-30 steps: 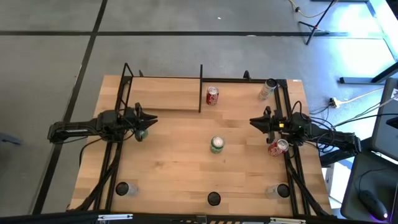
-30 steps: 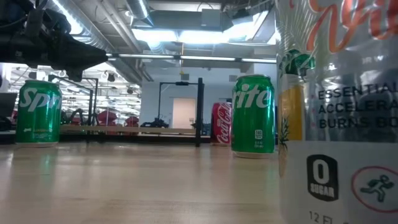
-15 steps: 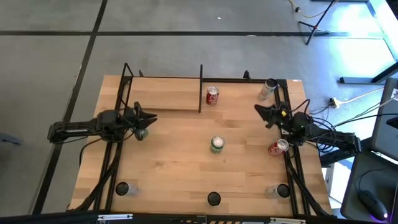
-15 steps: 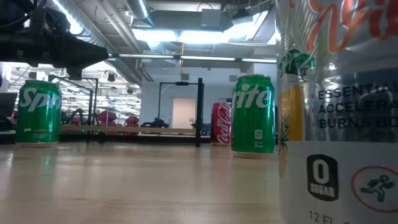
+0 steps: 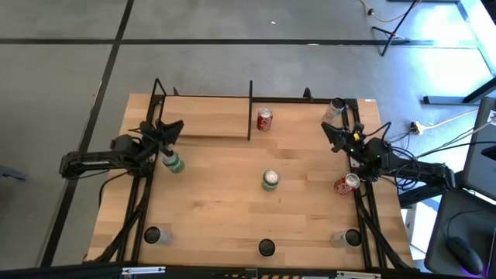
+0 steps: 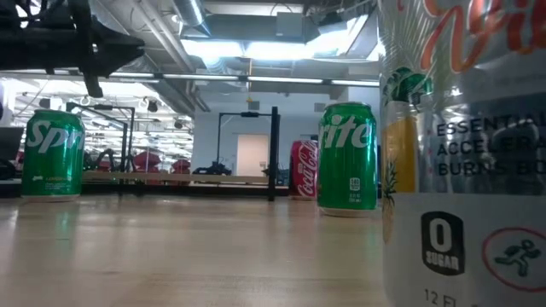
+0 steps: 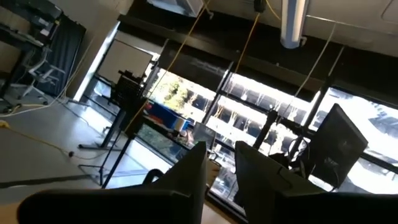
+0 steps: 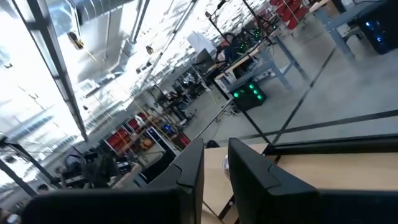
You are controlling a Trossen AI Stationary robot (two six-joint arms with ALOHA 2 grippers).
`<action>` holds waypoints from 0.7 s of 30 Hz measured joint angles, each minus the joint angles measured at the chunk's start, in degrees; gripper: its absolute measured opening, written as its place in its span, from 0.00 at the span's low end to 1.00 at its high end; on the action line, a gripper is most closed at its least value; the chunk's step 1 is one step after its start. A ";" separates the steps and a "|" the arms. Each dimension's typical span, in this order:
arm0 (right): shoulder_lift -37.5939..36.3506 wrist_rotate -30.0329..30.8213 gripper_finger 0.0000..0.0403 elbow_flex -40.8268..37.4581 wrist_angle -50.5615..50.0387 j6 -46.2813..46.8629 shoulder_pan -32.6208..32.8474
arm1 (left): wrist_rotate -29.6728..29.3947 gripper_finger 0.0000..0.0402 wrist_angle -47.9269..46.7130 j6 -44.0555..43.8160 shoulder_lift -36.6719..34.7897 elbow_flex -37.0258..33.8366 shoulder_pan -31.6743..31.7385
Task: Place canned beverage on shelf
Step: Put the top red soda can on the shelf
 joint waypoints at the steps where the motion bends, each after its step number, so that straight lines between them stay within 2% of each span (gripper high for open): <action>1: 1.43 -0.02 0.15 0.98 -0.05 -0.69 0.00 | -0.22 0.19 0.32 -0.11 0.00 0.01 -0.02; 9: 18.07 -0.06 0.15 13.53 -0.19 -8.96 -0.60 | -4.06 0.19 0.39 -1.65 2.54 1.97 0.00; 14: 31.11 -7.13 0.15 24.56 -3.28 -13.47 -6.22 | -5.42 0.19 1.26 -1.63 5.53 2.75 0.00; 21: 48.20 -20.36 0.15 38.41 -16.18 -20.54 -15.79 | -4.91 0.19 1.36 -4.56 7.26 2.80 0.00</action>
